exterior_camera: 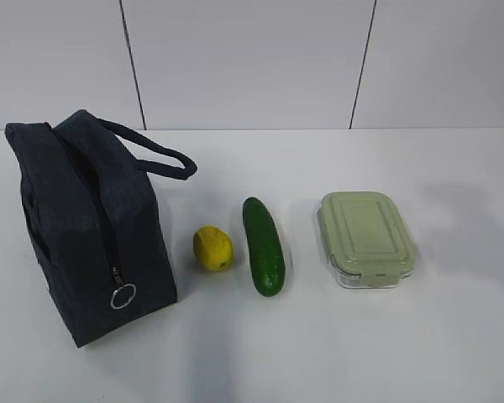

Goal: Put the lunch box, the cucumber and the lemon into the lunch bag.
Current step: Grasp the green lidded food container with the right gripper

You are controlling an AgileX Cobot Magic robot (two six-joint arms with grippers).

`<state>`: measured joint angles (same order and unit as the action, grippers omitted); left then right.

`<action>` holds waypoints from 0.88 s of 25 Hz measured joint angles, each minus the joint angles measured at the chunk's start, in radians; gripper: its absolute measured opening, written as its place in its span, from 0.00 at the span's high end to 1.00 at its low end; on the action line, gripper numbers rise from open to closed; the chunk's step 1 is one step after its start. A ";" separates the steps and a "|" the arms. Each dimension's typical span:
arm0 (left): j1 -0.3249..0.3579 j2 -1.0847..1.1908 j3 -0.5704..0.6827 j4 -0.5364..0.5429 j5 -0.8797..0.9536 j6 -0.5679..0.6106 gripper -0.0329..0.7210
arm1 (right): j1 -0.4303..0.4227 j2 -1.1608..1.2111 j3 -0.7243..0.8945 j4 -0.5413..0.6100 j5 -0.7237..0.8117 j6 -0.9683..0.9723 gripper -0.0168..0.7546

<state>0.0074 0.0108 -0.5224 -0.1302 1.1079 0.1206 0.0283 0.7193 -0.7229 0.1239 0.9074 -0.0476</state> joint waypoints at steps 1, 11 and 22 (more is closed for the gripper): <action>0.000 0.000 0.000 0.000 0.000 0.000 0.55 | 0.000 0.042 -0.018 0.010 0.000 0.000 0.32; 0.000 0.000 0.000 0.000 0.000 0.000 0.55 | -0.002 0.419 -0.180 0.222 -0.002 -0.210 0.32; 0.000 0.000 0.000 0.000 0.000 0.000 0.55 | -0.024 0.739 -0.369 0.373 0.053 -0.426 0.26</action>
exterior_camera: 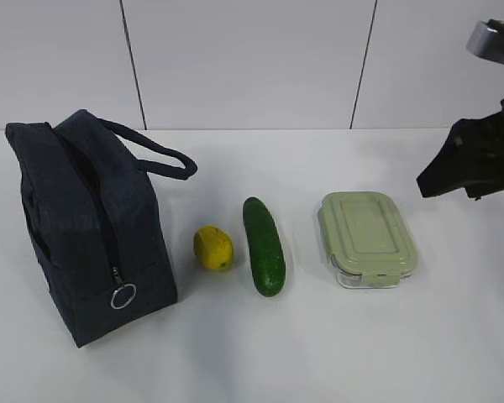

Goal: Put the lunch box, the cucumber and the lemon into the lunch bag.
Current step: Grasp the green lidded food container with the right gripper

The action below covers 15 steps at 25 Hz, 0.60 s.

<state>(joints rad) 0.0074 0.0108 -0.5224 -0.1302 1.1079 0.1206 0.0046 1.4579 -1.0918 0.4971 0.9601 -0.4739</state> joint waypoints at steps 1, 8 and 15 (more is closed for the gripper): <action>0.000 0.000 0.000 0.000 0.000 0.000 0.55 | -0.012 0.019 -0.021 0.008 0.007 -0.015 0.26; 0.000 0.000 0.000 0.000 0.000 0.000 0.55 | -0.140 0.142 -0.085 0.218 0.076 -0.215 0.25; 0.000 0.000 0.000 0.000 0.000 0.000 0.55 | -0.226 0.266 -0.093 0.389 0.150 -0.415 0.25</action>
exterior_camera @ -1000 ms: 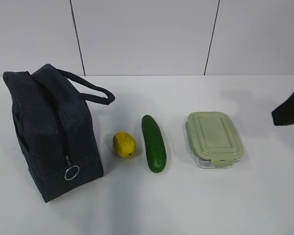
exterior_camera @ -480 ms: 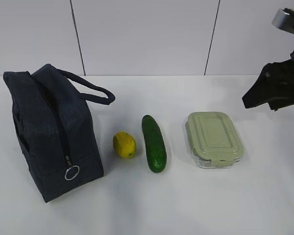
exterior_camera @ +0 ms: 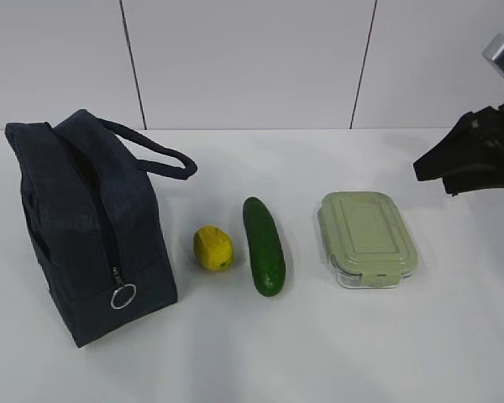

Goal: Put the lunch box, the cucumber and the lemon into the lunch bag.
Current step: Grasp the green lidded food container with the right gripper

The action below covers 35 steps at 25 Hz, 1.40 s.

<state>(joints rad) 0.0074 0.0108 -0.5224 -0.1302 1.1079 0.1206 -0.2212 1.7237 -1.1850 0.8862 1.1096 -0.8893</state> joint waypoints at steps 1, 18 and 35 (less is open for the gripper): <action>0.000 0.000 0.000 0.000 0.000 0.000 0.55 | -0.004 0.022 0.000 0.005 0.002 -0.009 0.25; 0.000 0.000 0.000 0.000 0.000 0.000 0.55 | -0.078 0.403 -0.200 0.119 0.068 -0.142 0.25; 0.000 0.000 0.000 0.000 0.000 0.000 0.55 | -0.072 0.465 -0.200 0.173 0.068 -0.200 0.19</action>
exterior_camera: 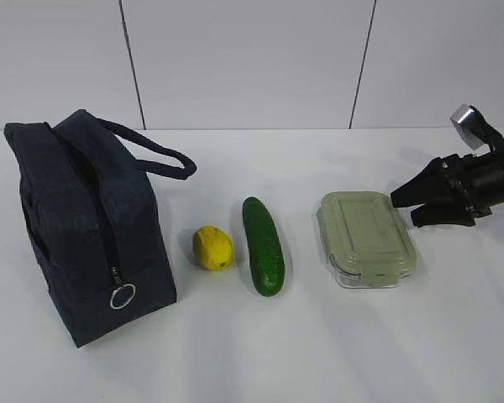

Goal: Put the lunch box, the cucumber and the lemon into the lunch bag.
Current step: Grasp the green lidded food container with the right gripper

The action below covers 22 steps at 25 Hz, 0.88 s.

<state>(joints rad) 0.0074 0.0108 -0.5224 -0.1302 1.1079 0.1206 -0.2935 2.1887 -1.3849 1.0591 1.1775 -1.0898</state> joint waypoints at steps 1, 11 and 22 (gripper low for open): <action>0.000 0.000 0.000 0.000 0.000 0.000 0.55 | 0.000 0.000 0.000 0.008 0.000 0.000 0.19; 0.000 0.000 0.000 0.000 0.000 0.000 0.55 | 0.005 0.000 -0.001 -0.044 0.000 0.029 0.26; 0.000 0.000 0.000 0.000 0.000 0.000 0.55 | 0.044 0.000 -0.001 -0.045 0.000 0.035 0.26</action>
<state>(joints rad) 0.0074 0.0108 -0.5224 -0.1302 1.1079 0.1206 -0.2495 2.1887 -1.3855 1.0139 1.1775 -1.0547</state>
